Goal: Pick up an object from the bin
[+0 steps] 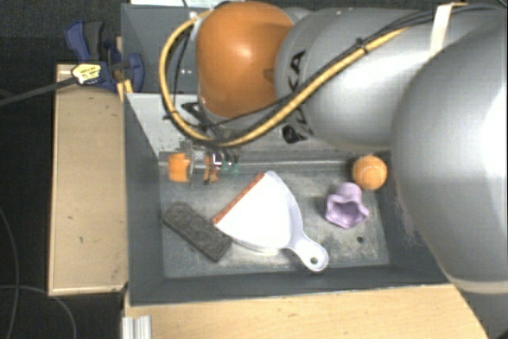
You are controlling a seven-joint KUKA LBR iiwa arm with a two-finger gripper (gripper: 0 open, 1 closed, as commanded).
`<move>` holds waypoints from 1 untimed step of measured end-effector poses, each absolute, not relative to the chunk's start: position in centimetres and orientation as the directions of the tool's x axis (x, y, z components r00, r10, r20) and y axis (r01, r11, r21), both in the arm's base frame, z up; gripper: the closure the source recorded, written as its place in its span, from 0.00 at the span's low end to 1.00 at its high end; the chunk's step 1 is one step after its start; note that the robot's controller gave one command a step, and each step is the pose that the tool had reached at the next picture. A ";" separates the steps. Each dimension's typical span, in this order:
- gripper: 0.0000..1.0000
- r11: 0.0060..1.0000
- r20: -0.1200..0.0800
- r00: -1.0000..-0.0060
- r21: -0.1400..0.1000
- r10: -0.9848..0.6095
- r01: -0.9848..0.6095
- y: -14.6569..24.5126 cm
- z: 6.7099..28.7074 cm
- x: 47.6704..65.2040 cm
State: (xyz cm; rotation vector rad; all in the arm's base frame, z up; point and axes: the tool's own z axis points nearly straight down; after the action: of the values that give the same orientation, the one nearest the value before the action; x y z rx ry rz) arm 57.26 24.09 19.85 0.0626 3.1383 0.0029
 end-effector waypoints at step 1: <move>1.00 0.998 -0.010 -0.998 0.005 0.058 0.058 23.4 15.7 56.6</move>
Offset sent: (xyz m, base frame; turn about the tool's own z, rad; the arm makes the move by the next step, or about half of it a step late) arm 0.0112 -0.0138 0.0205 0.0376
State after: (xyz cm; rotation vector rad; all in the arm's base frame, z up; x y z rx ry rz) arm 56.57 23.37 15.65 0.0908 3.1301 0.0081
